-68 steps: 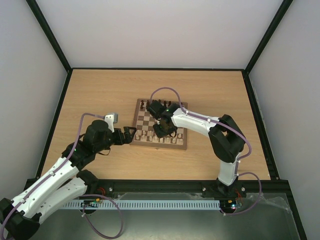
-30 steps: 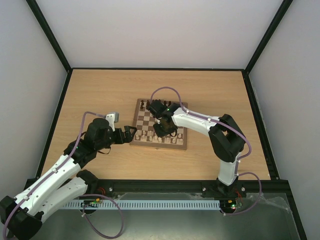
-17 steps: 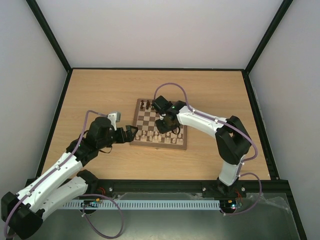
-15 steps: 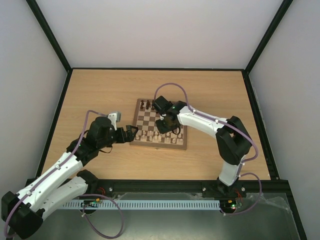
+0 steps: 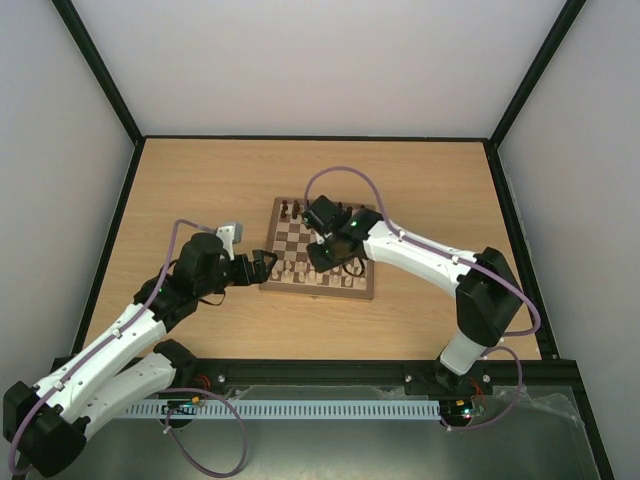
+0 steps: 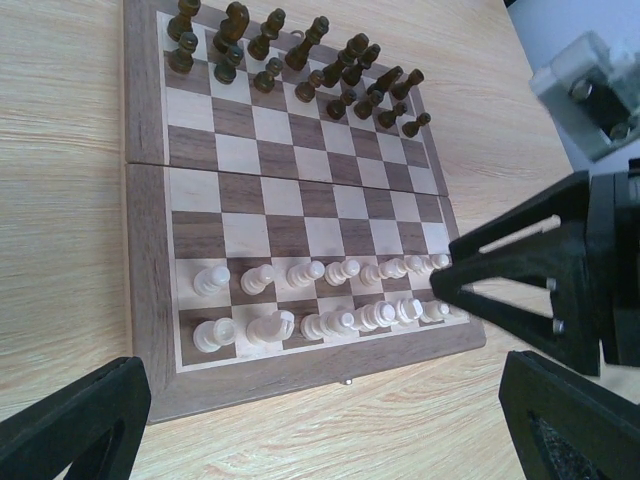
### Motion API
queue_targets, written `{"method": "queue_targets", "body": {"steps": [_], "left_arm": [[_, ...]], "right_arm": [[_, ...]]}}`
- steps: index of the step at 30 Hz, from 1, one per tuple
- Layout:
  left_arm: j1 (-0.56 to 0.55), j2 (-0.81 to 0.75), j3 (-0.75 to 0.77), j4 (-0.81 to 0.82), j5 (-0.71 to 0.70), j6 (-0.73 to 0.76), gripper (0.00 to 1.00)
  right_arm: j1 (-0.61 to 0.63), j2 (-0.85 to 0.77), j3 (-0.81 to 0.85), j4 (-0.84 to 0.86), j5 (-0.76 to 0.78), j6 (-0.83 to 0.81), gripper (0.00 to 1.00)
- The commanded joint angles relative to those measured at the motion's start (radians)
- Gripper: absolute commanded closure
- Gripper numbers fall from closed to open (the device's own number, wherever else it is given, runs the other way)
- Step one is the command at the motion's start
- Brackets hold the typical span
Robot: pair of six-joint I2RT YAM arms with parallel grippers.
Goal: Set up the chess pieces on the board
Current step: Adjust the chess piece on the chessboard.
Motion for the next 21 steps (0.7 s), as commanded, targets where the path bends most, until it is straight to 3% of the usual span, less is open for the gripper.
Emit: {"method": "queue_targets", "body": {"steps": [1,12,21], "left_arm": [[0.006,-0.017,-0.004,0.02,0.008,0.0,0.01],[0.006,-0.045,-0.001,0.007,0.032,0.009,0.01],[0.006,-0.051,0.002,-0.001,0.041,0.025,0.01]], "right_arm": [[0.056,0.019,0.018,-0.077,0.043,0.03,0.66],[0.087,0.068,0.038,-0.125,0.139,0.122,0.72],[0.092,0.087,0.034,-0.099,0.106,0.135,0.72]]}}
